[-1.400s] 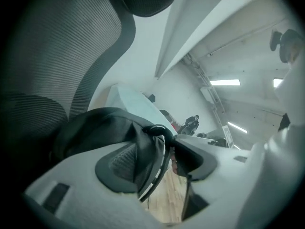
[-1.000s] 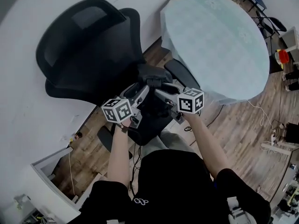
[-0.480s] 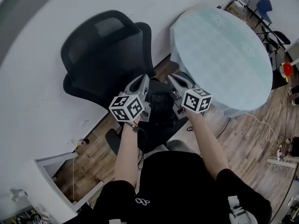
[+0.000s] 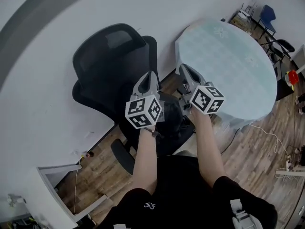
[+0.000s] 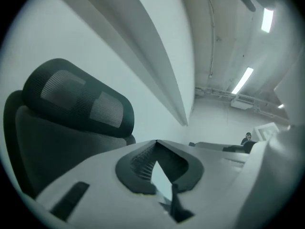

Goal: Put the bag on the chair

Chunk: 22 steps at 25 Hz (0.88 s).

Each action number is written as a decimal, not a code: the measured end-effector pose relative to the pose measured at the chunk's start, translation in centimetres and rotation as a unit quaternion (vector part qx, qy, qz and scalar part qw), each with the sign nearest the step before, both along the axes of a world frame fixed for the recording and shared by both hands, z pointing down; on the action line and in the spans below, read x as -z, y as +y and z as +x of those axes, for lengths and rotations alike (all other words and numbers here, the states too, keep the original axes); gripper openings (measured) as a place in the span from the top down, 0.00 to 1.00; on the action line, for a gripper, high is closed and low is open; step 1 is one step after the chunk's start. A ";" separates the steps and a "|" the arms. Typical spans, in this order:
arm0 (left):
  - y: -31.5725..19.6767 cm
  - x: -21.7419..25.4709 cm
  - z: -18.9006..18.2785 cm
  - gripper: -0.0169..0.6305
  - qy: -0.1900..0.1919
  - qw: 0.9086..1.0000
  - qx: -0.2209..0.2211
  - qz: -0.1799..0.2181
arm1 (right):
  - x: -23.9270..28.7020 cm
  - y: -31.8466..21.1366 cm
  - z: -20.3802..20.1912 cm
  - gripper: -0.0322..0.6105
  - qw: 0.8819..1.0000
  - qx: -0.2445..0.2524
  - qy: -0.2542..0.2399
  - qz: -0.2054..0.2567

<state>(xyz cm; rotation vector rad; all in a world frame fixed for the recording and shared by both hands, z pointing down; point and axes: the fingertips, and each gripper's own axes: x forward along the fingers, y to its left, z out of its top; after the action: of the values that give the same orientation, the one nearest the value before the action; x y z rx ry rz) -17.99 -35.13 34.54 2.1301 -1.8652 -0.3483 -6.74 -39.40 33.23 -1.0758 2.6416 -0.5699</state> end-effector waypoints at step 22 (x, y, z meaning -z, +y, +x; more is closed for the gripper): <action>1.1 0.5 -2.1 0.98 -0.046 0.999 0.024 0.010 | 0.7 2.4 -2.1 0.97 0.990 0.019 0.115 0.076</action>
<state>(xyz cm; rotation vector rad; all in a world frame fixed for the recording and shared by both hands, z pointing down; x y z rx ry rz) -20.06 -34.06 33.99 2.1516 -1.9739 -0.2851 -8.82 -37.00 32.50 -1.1079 2.8518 -0.2598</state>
